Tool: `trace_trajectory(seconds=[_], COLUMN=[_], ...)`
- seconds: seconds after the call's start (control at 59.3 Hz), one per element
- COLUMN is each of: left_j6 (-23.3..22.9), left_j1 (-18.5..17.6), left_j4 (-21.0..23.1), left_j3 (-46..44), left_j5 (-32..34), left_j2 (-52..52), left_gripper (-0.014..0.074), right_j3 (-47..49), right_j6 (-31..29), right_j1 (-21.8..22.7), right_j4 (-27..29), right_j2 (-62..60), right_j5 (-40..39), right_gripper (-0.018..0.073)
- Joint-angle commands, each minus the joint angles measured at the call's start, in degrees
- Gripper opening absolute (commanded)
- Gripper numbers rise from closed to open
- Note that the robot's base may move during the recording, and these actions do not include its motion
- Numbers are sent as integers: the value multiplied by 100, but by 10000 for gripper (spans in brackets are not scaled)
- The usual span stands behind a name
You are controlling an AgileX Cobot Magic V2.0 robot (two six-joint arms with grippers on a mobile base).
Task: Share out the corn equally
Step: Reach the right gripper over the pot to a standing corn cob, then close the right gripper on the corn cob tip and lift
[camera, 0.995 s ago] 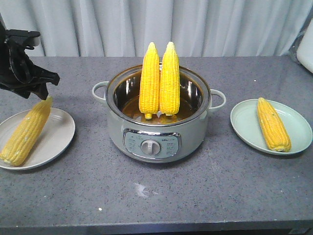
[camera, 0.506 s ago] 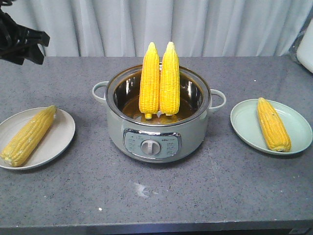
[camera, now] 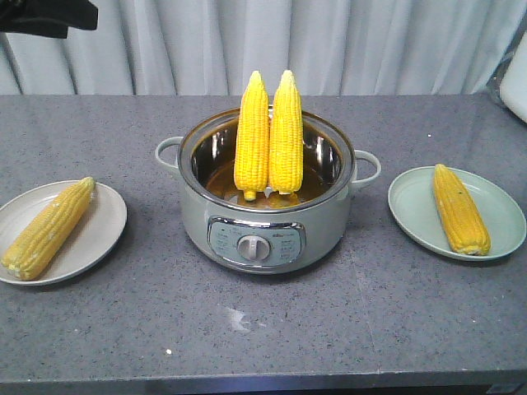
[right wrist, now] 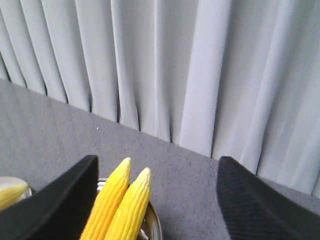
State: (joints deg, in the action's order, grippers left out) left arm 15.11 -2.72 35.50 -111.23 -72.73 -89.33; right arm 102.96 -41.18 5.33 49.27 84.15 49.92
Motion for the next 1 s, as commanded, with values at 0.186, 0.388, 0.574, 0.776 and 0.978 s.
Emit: trace_trajectory(seconds=[0.186, 0.388, 0.574, 0.776, 0.978], left_j6=[213, 213, 213, 213, 213], left_j1=[-1, -1, -1, -1, -1], left_j4=[750, 750, 744, 744, 744], left_j3=[-187, -187, -187, -187, -187], left_j5=[182, 182, 139, 134, 73], left_j2=[322, 322, 322, 314, 296], left_gripper=[345, 345, 345, 345, 345], right_j3=[1210, 2559, 2824, 2824, 2819], right_j6=[329, 943, 1008, 998, 1013], right_j1=[-569, -804, -899, -1166, -1273], right_j4=[463, 505, 535, 466, 439], right_j2=[935, 2305, 3150, 3652, 3890], right_j5=[-682, 67, 317, 231, 30], right_gripper=[574, 574, 574, 574, 574])
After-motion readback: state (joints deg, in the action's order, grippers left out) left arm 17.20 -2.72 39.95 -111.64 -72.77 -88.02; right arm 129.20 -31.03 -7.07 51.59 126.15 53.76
